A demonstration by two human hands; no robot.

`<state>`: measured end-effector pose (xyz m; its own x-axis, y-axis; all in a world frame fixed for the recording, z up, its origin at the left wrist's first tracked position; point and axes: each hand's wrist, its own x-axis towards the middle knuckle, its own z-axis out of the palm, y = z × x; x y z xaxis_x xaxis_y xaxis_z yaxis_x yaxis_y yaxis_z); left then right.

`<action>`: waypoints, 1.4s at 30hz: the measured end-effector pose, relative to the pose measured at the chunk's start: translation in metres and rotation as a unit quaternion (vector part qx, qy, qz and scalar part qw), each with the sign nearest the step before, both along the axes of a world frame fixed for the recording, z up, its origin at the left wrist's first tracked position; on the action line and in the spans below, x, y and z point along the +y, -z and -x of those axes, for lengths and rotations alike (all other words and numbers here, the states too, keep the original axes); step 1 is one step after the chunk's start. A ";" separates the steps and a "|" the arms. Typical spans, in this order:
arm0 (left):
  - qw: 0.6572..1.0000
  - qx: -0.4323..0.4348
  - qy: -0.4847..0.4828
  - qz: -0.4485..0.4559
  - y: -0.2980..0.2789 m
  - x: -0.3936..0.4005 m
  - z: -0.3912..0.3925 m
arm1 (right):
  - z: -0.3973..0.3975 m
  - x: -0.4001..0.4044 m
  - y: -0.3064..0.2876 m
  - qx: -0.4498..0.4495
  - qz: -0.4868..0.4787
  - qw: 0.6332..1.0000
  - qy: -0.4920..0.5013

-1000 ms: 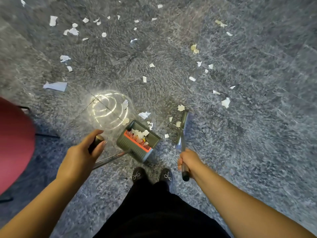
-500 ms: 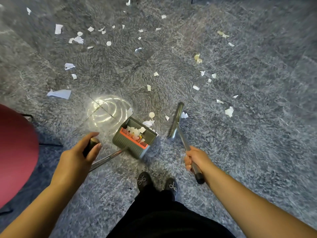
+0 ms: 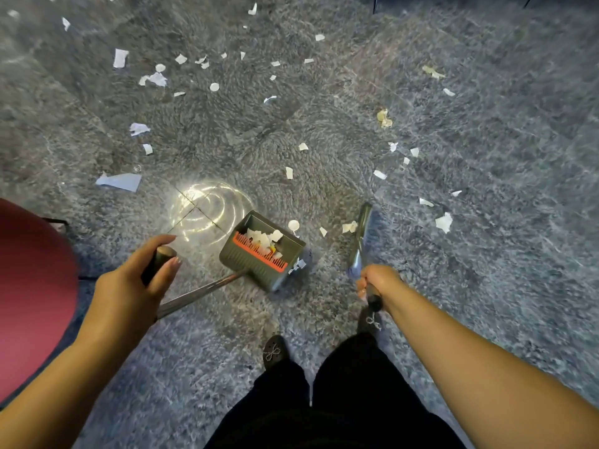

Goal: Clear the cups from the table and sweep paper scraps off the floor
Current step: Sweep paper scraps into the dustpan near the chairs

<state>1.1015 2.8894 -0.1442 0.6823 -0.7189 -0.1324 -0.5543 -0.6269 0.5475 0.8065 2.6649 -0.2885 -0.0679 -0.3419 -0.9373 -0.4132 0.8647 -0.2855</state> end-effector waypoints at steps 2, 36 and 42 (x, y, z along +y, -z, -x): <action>1.000 0.004 -0.012 0.004 -0.002 -0.009 0.003 | -0.011 -0.007 0.003 -0.023 -0.011 1.000 0.006; 0.997 0.051 0.006 0.049 -0.031 -0.309 0.152 | 0.168 -0.233 -0.095 -0.099 0.075 0.992 0.032; 0.996 0.055 0.048 0.040 -0.029 -0.373 0.198 | 0.214 -0.292 -0.088 -0.068 0.076 0.993 0.061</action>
